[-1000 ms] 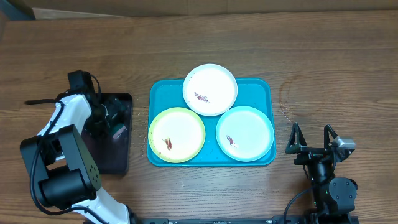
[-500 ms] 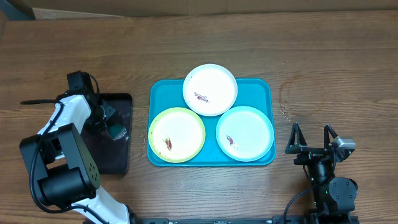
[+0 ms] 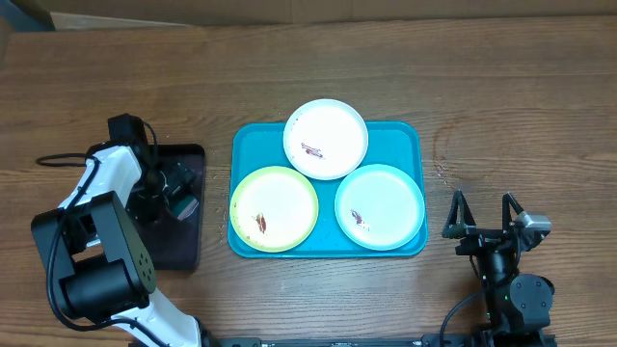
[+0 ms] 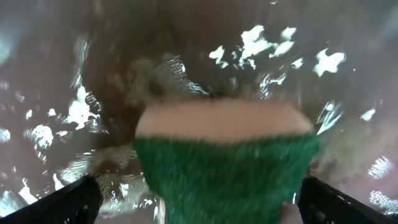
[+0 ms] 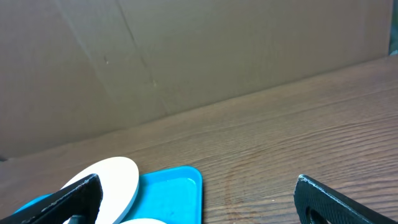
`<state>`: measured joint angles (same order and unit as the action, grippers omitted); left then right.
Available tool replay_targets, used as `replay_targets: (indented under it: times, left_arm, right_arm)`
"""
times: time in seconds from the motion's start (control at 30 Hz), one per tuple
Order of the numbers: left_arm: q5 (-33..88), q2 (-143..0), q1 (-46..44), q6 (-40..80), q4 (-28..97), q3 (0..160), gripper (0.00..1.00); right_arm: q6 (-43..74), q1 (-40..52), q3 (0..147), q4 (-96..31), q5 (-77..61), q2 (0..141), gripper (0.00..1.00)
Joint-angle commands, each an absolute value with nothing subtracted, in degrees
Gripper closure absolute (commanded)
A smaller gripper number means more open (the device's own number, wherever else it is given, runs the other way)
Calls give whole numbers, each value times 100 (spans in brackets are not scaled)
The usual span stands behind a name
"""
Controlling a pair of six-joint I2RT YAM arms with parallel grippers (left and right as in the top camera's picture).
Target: Clean dirty plates on tray and stack at the side
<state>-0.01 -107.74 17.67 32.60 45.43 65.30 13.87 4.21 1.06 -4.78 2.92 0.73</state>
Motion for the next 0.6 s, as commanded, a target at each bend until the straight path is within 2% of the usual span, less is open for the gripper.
replay_targets:
  times: [0.0,0.07,0.1,0.23,0.27,0.3,0.33,0.37,0.57]
  left_arm:
    - [799,-11059,1798,3234,4639,6309,28]
    - [797,-11059,1798,3232,4646,6309,76]
    - [799,-11059,1798,3234,4657,6309,96]
    - [906,-11059,1798,3236,4692,6309,96]
    - [906,-11059,1798,3236,4689,6309,87]
    - [906,-11059,1798,3234,4687,6309,60]
    - [904,-11059,1798,3232,4687,6309,9]
    - [902,-11059,1798,3232,4687,6309,0]
    - [993,-11059,1798,3234,4853,6309,0]
  right_arm:
    - [1365,410,45,-462,272,23,0]
    - [1365,410,45,-462,272,23,0]
    - [1365,410,45,-460,272,23,0]
    - [1365,410,45,-460,272,23,0]
    - [1365,410,45,-460,272,23,0]
    - [1365,410,45,-462,272,23,0]
    - [1365,410,45,-460,272,23,0]
    - [1365,410,45,-460,272,23,0]
    - [1365,410,45,-462,272,23,0]
